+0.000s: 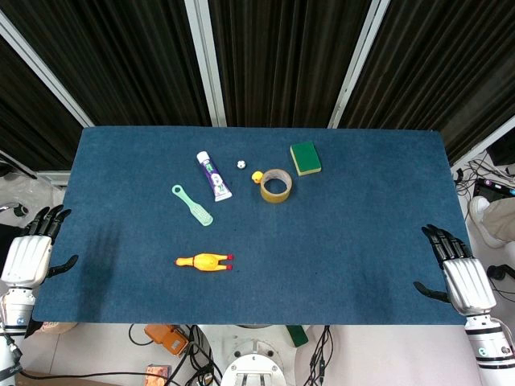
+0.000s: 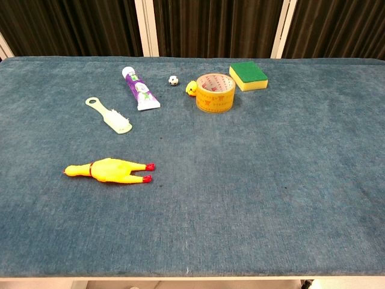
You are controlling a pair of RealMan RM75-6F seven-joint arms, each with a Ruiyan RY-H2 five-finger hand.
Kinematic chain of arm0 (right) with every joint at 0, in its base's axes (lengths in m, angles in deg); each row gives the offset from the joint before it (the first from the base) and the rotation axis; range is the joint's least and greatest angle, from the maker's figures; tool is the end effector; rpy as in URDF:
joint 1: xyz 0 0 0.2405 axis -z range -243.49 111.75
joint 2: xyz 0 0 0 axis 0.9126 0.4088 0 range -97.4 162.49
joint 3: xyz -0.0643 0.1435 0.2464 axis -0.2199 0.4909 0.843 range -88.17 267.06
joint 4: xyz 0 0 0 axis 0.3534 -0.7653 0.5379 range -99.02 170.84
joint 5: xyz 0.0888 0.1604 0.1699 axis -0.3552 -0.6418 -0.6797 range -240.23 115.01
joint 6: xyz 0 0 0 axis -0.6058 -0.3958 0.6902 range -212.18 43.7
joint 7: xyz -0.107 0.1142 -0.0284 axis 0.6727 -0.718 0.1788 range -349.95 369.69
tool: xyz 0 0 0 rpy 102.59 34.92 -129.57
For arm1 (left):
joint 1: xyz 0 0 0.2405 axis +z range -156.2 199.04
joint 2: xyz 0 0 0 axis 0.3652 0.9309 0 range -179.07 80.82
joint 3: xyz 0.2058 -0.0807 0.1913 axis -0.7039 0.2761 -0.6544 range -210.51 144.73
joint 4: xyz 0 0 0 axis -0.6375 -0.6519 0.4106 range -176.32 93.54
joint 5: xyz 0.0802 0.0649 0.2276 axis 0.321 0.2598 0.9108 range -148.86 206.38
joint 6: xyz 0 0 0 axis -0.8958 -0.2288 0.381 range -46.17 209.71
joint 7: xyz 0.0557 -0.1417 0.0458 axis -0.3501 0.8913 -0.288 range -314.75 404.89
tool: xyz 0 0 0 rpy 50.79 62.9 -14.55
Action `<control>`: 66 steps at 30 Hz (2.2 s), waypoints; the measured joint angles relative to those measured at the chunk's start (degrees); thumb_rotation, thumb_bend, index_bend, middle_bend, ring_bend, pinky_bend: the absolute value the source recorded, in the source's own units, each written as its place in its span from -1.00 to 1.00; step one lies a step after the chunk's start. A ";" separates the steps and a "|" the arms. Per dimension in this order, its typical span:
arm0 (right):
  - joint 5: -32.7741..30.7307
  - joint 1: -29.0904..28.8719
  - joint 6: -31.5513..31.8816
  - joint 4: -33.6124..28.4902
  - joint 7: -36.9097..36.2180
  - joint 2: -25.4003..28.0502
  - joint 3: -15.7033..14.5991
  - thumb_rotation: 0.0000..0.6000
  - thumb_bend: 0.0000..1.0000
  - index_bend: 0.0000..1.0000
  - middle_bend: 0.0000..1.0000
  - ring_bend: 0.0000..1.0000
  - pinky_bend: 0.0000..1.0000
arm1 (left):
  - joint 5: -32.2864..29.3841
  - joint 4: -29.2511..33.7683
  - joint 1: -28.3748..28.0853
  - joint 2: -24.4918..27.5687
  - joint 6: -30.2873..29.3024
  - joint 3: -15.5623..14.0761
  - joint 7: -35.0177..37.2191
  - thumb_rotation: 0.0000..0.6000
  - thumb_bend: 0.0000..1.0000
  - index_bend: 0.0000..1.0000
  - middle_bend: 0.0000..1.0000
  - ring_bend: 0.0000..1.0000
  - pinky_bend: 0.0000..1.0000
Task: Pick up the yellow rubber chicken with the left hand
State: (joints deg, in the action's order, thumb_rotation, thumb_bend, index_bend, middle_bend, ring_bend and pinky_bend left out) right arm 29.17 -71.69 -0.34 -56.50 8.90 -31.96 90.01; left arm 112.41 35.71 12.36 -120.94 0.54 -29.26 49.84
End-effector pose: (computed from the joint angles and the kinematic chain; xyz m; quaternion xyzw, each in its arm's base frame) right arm -0.3451 -0.1967 0.1203 0.6344 -0.3846 0.3991 0.5388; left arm -0.3983 0.2383 0.1158 -0.6038 -0.3780 -0.3752 0.5932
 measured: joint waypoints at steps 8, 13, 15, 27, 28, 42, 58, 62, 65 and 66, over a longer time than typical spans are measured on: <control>-0.13 -0.07 -0.25 -0.20 0.29 0.04 -0.05 1.00 -0.57 -0.88 -0.75 -0.68 -0.57 | -0.01 0.32 0.21 0.27 -0.39 0.04 0.16 1.00 -0.65 -0.79 -0.90 -0.96 -0.57; -0.36 -0.12 -0.44 -0.35 0.33 0.10 -0.02 1.00 -0.57 -0.87 -0.75 -0.68 -0.57 | 0.06 0.31 0.10 0.17 -0.10 -0.03 0.09 1.00 -0.65 -0.79 -0.90 -0.96 -0.57; -0.55 -0.18 -0.73 -0.45 0.32 0.18 -0.02 1.00 -0.57 -0.87 -0.75 -0.68 -0.57 | -0.05 0.60 0.03 0.09 0.25 -0.08 0.31 1.00 -0.65 -0.79 -0.90 -0.96 -0.57; -1.39 -0.31 -1.61 -1.16 0.03 0.57 -0.06 1.00 -0.57 -0.87 -0.75 -0.68 -0.57 | 3.70 7.06 -2.98 -2.91 3.52 -1.45 -0.15 1.00 -0.65 -0.79 -0.90 -0.96 -0.57; -1.42 -0.33 -1.72 -1.17 0.04 0.61 -0.09 1.00 -0.57 -0.87 -0.75 -0.68 -0.57 | 3.97 7.57 -3.43 -3.46 4.02 -1.53 -0.88 1.00 -0.65 -0.79 -0.89 -0.96 -0.57; -1.66 -0.64 -2.63 -1.51 0.30 1.12 -0.29 1.00 -0.57 -0.86 -0.75 -0.68 -0.57 | 1.93 8.43 -8.98 -12.31 11.99 -1.13 -5.11 1.00 -0.64 -0.79 -0.71 -0.79 -0.56; -1.70 -0.75 -2.84 -1.61 0.46 1.16 -0.34 1.00 -0.57 -0.86 -0.75 -0.68 -0.57 | 0.96 11.17 -10.89 -15.83 14.65 -2.57 -10.52 1.00 -0.64 -0.73 -0.58 -0.76 -0.56; -1.82 -0.74 -2.90 -1.66 0.50 1.20 -0.35 1.00 -0.57 -0.86 -0.75 -0.68 -0.57 | 0.96 11.71 -11.92 -17.11 15.85 -2.66 -12.18 1.00 -0.64 -0.68 -0.57 -0.73 -0.56; -1.80 -0.77 -2.93 -1.66 0.48 1.21 -0.34 1.00 -0.57 -0.86 -0.75 -0.68 -0.57 | 0.79 11.81 -13.22 -18.54 17.27 -2.44 -13.71 1.00 -0.63 -0.67 -0.55 -0.70 -0.56; -1.78 -0.78 -2.95 -1.65 0.48 1.22 -0.36 1.00 -0.57 -0.86 -0.75 -0.68 -0.57 | 0.68 11.76 -13.62 -18.94 17.71 -2.31 -13.93 1.00 -0.63 -0.66 -0.54 -0.69 -0.56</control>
State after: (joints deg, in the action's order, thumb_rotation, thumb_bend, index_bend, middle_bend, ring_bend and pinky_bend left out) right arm 27.38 -72.47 -3.29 -58.16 9.38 -30.74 89.65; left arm 113.09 47.47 -1.26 -139.88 18.26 -31.57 35.91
